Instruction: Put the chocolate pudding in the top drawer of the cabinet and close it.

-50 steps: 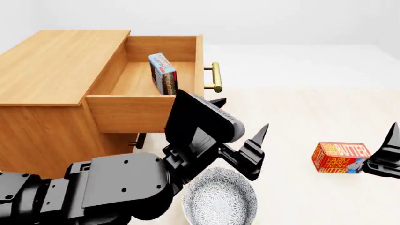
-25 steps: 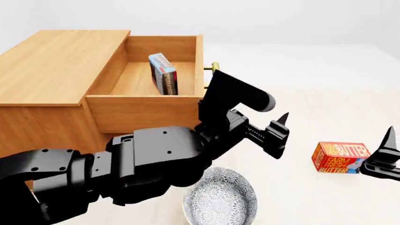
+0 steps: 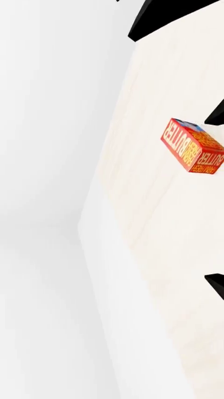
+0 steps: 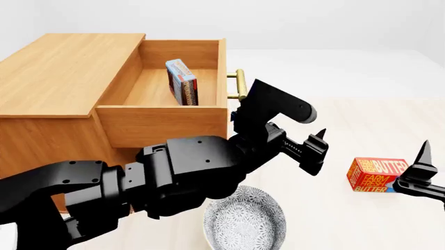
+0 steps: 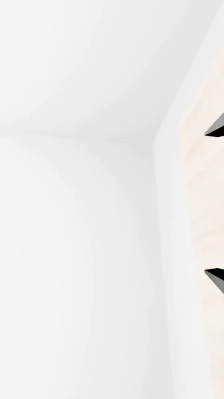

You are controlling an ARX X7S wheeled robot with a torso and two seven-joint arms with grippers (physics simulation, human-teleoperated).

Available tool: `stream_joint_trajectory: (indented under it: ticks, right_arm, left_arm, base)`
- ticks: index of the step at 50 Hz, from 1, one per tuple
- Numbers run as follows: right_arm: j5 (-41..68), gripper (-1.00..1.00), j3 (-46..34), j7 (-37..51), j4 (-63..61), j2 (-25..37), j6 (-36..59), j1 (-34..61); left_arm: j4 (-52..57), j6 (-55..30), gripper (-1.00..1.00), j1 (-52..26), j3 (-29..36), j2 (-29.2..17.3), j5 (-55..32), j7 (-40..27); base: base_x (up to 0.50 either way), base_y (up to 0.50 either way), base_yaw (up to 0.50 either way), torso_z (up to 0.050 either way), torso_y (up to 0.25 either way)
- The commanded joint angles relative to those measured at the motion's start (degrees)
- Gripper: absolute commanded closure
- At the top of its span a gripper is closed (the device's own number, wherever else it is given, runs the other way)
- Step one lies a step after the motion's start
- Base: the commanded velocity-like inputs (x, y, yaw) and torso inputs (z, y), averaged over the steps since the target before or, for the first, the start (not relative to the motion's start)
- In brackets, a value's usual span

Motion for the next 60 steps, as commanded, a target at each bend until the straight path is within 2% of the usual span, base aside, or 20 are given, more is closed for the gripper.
stream_joint_trajectory:
  ticks: [1, 18, 29, 41, 60]
  right_arm:
    - [0.39, -1.00, -0.12, -0.68, 0.83, 0.20, -1.38, -0.90]
    - [0.71, -1.00, -0.37, -1.38, 1.98, 0.40, -3.33, -2.32]
    - [0.91, -1.00, -0.73, -1.99, 2.84, 0.68, -4.99, -3.54]
    - [0.89, -1.00, -0.54, -1.47, 3.44, 0.10, -5.48, -4.14]
    - [1.13, -1.00, -0.02, -1.22, 3.89, -0.50, -5.66, -4.62]
  left_arm:
    - [-1.00, -0.85, -1.00, -0.06, 0.60, 1.29, 0.06, 0.06]
    - [-3.25, -0.21, -1.00, 1.15, 2.13, 4.35, 3.82, -3.21]
    - [-12.56, 1.94, -1.00, 3.94, -0.22, 7.22, 1.91, -2.43]
    - [-16.27, 2.41, -1.00, 4.46, -1.56, 7.92, 0.98, -4.22]
    - [-12.23, 1.10, -1.00, 3.76, -0.71, 5.99, 2.13, -8.80]
  base:
    - [0.00, 0.00, 0.00, 0.000, 0.000]
    - [0.00, 0.00, 0.00, 0.000, 0.000]
    - [0.00, 0.00, 0.00, 0.000, 0.000]
    - [0.00, 0.00, 0.00, 0.000, 0.000]
    - [0.00, 0.00, 0.00, 0.000, 0.000]
